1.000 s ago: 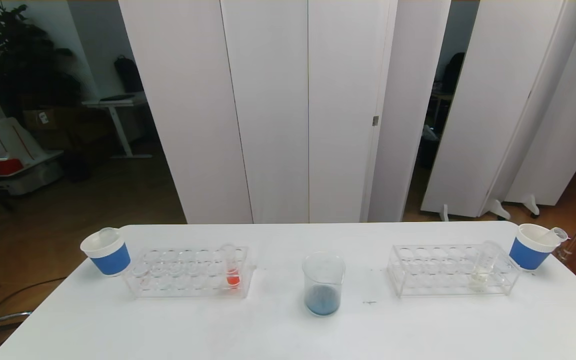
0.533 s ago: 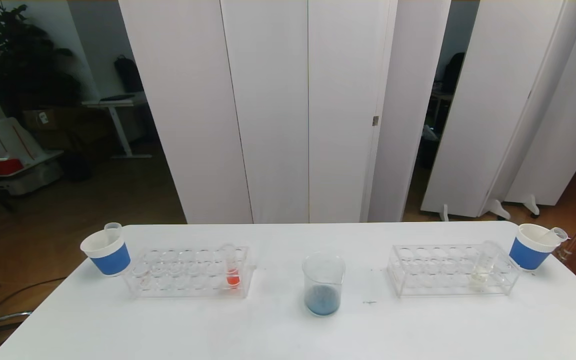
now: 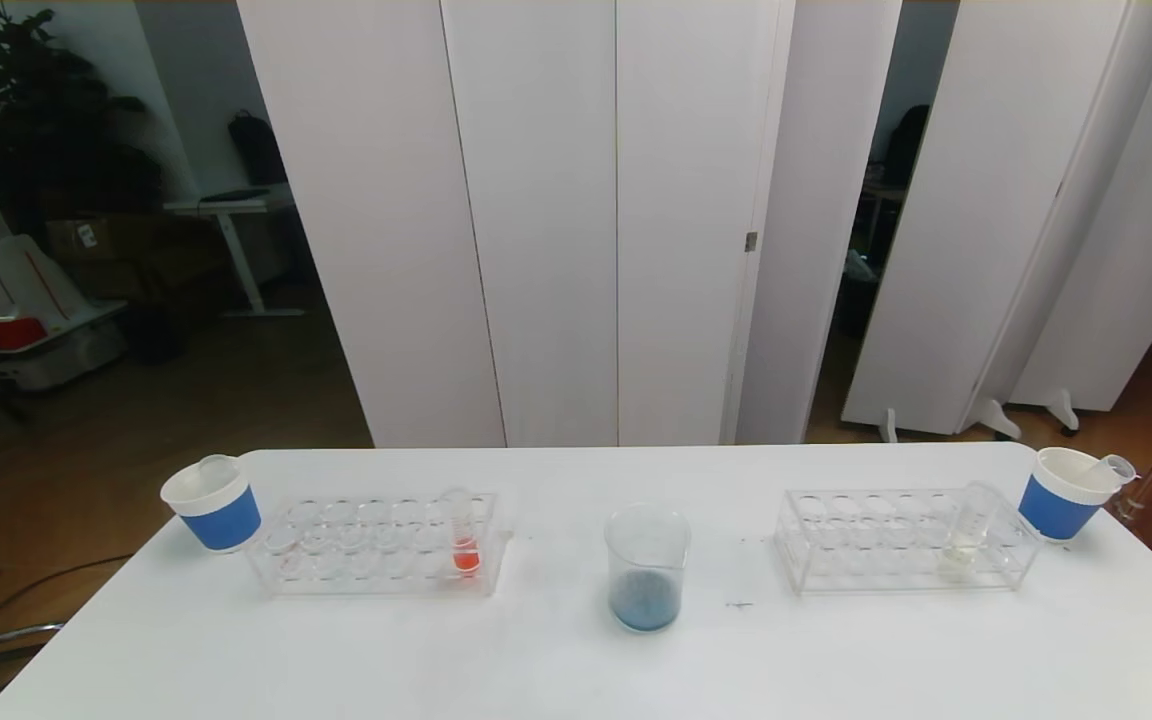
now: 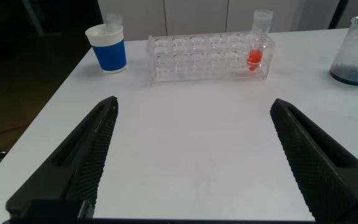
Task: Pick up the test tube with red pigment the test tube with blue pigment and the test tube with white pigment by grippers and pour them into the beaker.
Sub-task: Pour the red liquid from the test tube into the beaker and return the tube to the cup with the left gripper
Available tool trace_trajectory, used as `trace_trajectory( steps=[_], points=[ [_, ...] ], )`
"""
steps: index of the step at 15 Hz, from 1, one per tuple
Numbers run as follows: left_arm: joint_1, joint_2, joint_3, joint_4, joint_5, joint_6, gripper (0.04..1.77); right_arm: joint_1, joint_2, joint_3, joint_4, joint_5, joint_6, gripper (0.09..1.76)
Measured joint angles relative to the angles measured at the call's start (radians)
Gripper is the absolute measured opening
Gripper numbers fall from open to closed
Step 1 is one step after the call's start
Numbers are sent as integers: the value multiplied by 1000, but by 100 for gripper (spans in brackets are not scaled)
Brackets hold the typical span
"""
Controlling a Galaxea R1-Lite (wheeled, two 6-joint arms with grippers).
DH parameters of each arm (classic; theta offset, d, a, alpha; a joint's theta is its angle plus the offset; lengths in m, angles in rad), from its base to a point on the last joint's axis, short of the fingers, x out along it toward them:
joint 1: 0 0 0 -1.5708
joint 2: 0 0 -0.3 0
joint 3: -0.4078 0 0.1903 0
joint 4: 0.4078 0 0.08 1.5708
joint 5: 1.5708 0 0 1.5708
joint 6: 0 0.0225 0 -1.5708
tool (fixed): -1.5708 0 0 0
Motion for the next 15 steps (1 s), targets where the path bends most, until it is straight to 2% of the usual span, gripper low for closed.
trace_trajectory(
  steps=[15],
  points=[
    [0, 0, -1, -11, 1, 6, 175, 0, 0, 0, 0, 0, 0, 175]
  ],
)
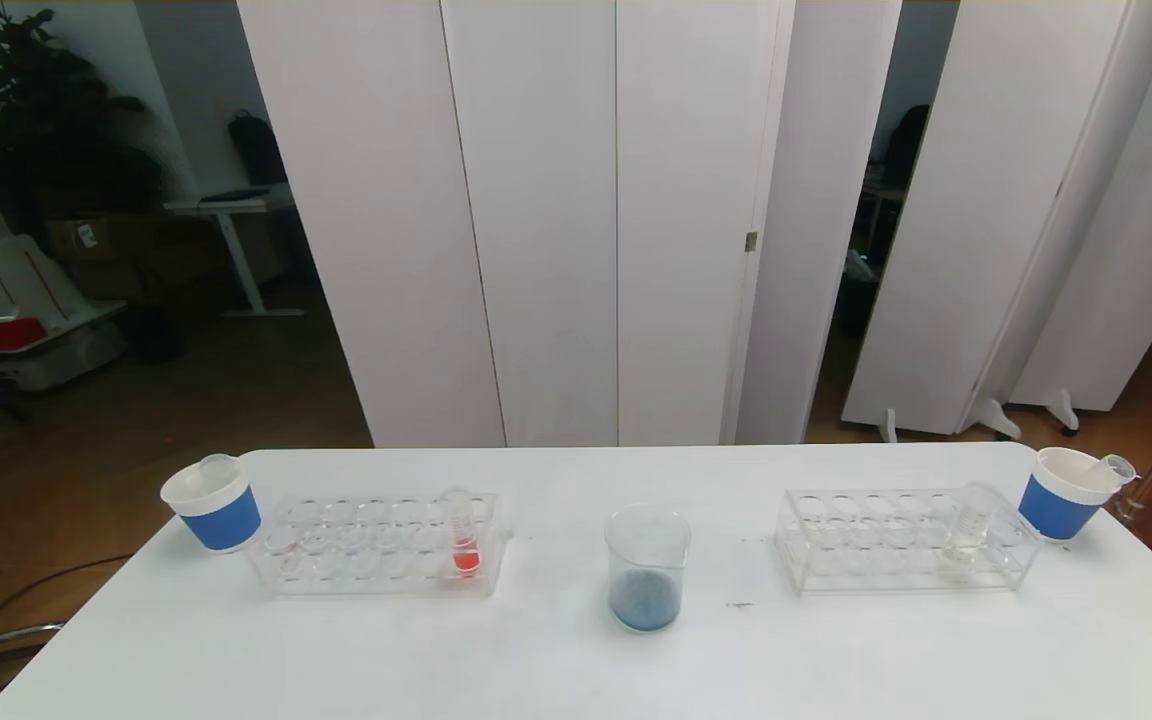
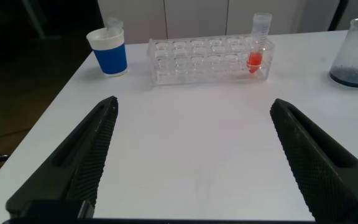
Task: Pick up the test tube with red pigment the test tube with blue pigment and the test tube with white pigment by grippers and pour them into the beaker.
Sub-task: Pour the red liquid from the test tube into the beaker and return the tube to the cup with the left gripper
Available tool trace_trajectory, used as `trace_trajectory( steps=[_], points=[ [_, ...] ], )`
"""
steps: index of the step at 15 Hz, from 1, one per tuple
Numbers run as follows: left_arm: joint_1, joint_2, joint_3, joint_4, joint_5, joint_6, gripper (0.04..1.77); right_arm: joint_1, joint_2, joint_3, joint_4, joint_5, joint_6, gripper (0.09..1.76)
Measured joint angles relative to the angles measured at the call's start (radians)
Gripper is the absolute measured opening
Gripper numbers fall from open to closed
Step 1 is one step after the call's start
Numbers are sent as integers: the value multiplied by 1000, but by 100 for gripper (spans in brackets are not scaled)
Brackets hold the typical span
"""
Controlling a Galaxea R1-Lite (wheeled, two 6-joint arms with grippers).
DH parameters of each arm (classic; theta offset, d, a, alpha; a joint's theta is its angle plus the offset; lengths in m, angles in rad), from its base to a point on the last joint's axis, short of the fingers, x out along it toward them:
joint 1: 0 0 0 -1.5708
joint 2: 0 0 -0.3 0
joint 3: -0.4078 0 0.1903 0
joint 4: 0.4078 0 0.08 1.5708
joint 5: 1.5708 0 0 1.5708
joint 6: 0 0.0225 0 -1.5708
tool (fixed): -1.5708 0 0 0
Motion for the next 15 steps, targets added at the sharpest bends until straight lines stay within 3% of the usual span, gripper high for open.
trace_trajectory(
  steps=[4, 8, 15],
  points=[
    [0, 0, -76, 14, 4, -9, 175, 0, 0, 0, 0, 0, 0, 175],
    [0, 19, -253, 108, 2, -9, 175, 0, 0, 0, 0, 0, 0, 175],
    [-29, 265, -563, 126, 13, -25, 175, 0, 0, 0, 0, 0, 0, 175]
  ],
)
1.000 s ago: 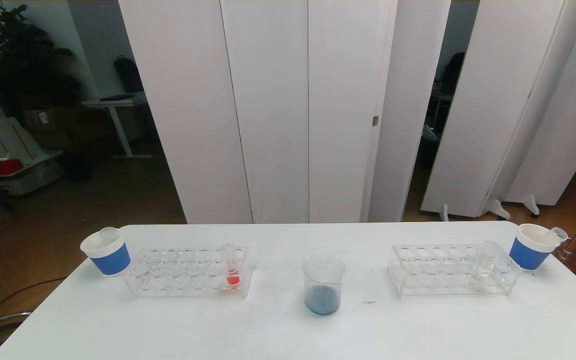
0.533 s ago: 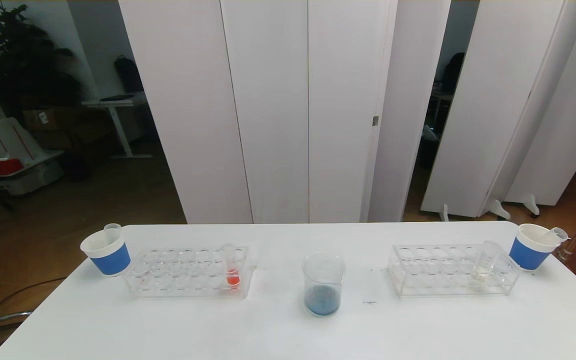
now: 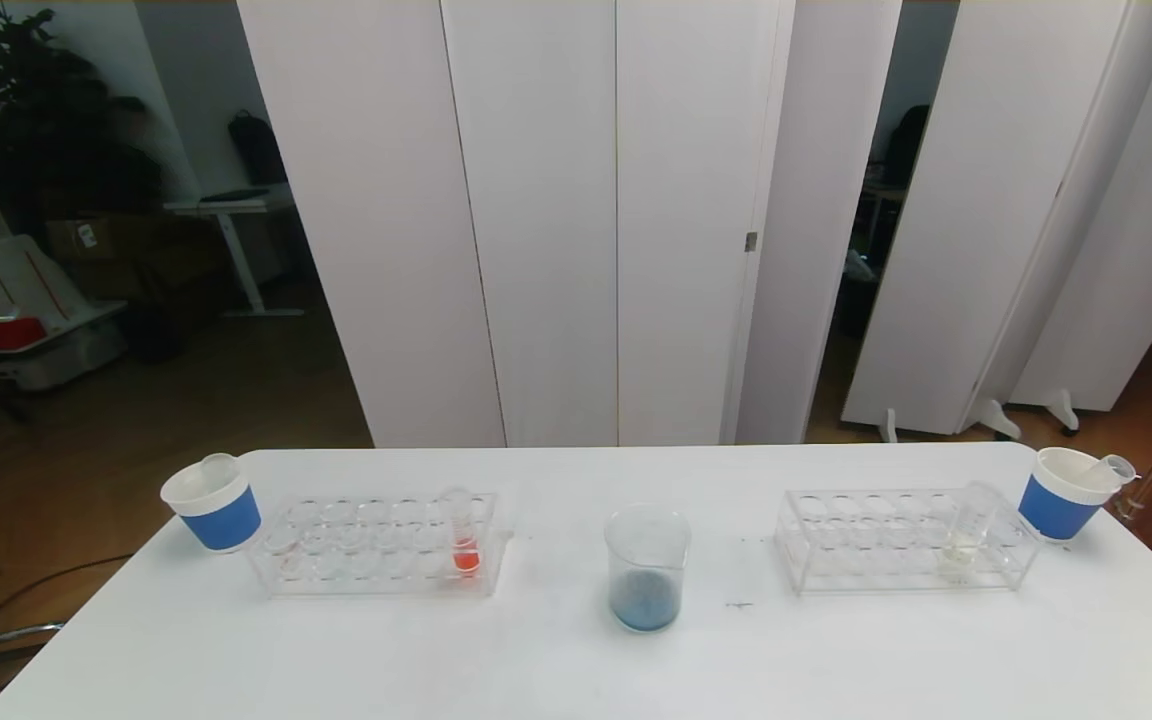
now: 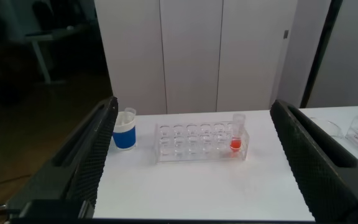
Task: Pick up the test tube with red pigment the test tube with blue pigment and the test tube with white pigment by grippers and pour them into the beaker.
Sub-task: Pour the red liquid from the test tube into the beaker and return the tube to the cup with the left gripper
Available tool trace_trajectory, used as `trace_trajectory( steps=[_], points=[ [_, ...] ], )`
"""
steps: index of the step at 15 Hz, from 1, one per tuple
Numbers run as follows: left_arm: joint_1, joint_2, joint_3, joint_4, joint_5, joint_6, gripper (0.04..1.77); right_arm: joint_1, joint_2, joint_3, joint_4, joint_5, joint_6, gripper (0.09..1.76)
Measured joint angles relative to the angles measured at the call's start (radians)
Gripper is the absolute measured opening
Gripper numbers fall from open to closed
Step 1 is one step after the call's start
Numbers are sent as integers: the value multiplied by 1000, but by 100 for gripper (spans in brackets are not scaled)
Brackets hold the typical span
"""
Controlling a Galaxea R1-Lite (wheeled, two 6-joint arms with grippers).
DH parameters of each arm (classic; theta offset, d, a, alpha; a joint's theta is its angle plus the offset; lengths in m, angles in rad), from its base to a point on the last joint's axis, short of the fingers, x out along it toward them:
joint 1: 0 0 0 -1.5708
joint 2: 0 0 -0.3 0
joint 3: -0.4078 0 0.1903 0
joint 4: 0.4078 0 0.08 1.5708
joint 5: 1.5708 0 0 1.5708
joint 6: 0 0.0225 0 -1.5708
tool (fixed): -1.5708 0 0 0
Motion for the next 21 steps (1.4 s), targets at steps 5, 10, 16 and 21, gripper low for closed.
trace_trajectory(
  steps=[5, 10, 16, 21],
  points=[
    [-7, 249, -90, -136, 3, -60, 175, 0, 0, 0, 0, 0, 0, 175],
    [-3, 489, -99, -296, 3, -80, 175, 0, 0, 0, 0, 0, 0, 175],
    [-30, 760, -77, -480, -3, -88, 175, 0, 0, 0, 0, 0, 0, 175],
    [-83, 964, -33, -646, -3, -127, 175, 0, 0, 0, 0, 0, 0, 175]
  ],
)
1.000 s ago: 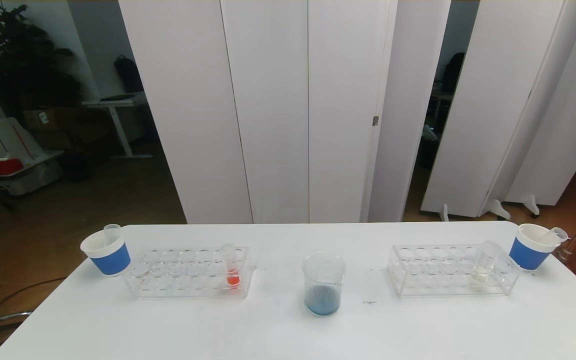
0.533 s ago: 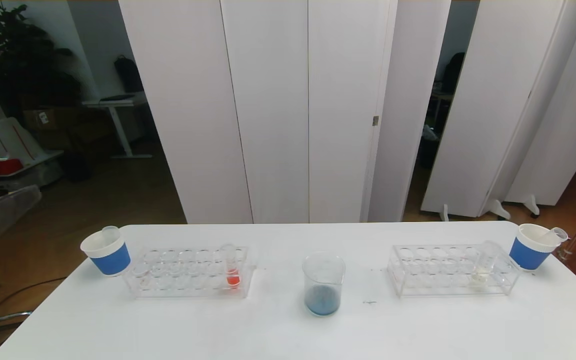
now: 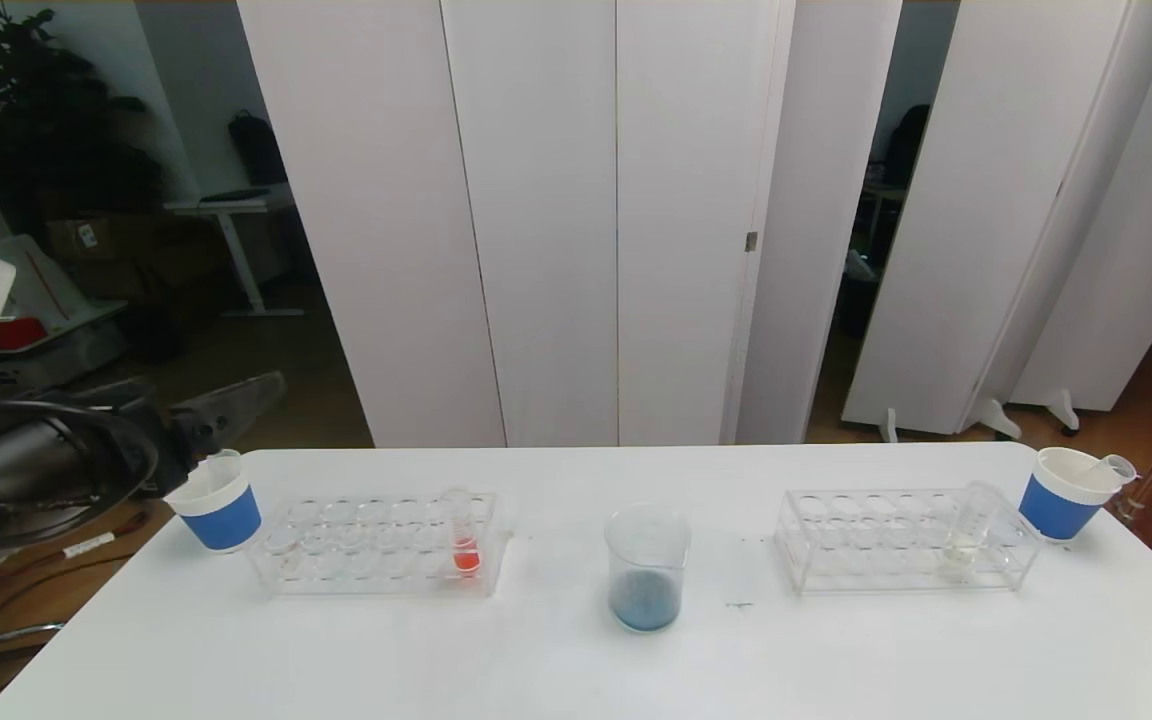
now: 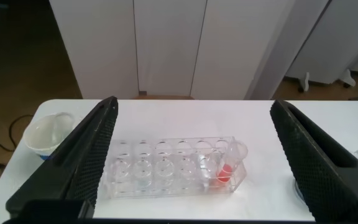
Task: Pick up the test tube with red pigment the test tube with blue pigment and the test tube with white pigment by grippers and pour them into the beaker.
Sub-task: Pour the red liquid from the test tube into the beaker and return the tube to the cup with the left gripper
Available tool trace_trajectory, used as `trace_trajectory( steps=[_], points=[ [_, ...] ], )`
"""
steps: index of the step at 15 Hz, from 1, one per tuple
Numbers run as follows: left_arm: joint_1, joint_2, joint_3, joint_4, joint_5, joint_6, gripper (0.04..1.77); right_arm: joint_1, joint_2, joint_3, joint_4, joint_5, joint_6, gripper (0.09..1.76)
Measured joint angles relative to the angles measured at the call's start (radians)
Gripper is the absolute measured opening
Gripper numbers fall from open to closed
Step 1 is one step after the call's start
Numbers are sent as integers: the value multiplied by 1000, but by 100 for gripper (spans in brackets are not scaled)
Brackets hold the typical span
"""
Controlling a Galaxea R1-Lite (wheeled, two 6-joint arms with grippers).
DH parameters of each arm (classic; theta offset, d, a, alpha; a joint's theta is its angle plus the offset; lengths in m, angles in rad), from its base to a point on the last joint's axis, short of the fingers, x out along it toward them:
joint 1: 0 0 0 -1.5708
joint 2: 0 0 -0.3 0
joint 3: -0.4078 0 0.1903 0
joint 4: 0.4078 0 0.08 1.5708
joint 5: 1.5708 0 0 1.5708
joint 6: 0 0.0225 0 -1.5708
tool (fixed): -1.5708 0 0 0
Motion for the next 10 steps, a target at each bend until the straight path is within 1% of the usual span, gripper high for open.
trace_trajectory(
  steps=[3, 7, 10],
  points=[
    [-38, 77, 70, -96, 1, -35, 175, 0, 0, 0, 0, 0, 0, 175],
    [-100, 127, 198, -217, 3, -40, 175, 0, 0, 0, 0, 0, 0, 175],
    [-163, 139, 262, -248, 7, -62, 175, 0, 0, 0, 0, 0, 0, 175]
  ],
)
